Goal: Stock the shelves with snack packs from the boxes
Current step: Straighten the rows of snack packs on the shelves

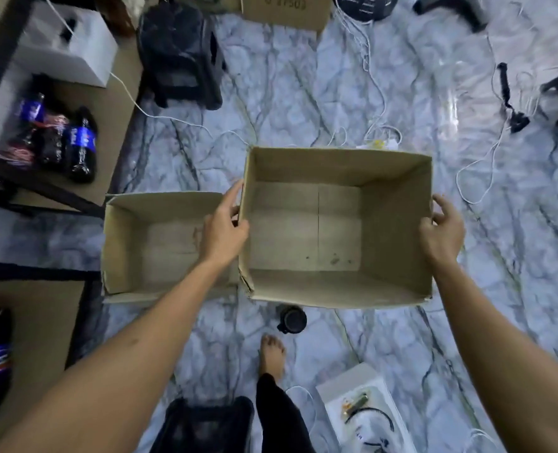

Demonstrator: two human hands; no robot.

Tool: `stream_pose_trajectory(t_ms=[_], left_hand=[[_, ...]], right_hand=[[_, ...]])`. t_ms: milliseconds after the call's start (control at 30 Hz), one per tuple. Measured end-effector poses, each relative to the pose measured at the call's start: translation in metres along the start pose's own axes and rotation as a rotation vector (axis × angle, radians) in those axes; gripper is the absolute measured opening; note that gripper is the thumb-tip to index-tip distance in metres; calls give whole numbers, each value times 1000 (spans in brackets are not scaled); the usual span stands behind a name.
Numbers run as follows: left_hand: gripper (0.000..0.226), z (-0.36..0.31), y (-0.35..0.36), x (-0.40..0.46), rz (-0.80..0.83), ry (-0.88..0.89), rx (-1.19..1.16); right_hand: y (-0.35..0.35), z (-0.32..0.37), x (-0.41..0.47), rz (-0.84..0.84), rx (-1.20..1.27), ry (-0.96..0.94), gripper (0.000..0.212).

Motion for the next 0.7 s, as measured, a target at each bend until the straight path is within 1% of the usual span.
stream_pose_trajectory(t_ms=[67, 167, 267, 333, 400, 467, 533, 567, 633, 700], left_hand=[[75, 10, 47, 10, 46, 9, 79], [77, 45, 107, 31, 105, -43, 137], [82, 81, 156, 44, 158, -121, 110], [82, 109, 190, 45, 174, -176, 129], [84, 137, 220, 48, 193, -210, 148], [90, 164, 244, 56, 202, -235, 161], [91, 184, 262, 68, 204, -293, 196], [92, 192, 269, 73, 209, -324, 212], [90, 203, 284, 74, 265, -364, 221], [85, 210, 293, 68, 361, -394, 206]], right_hand=[[13, -35, 26, 11, -4, 45, 48], [50, -78, 52, 50, -15, 104, 44], [92, -122, 67, 76, -65, 122, 42], [122, -161, 72, 116, -92, 164, 44], [152, -198, 76, 177, -113, 207, 46], [187, -224, 76, 297, -103, 239, 53], [218, -231, 73, 436, -107, 238, 64], [231, -233, 72, 480, -123, 225, 64], [244, -240, 66, 512, -155, 219, 61], [248, -252, 53, 540, -198, 230, 66]])
Point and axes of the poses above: each hand's wrist, its own x-axis towards the middle knuckle, its own y-axis out of the palm, z = x × y, the point moved 5 cm from there along x, towards the middle knuckle, and after that the axes turned 15 degrees about -z, right-handed, at the moved point
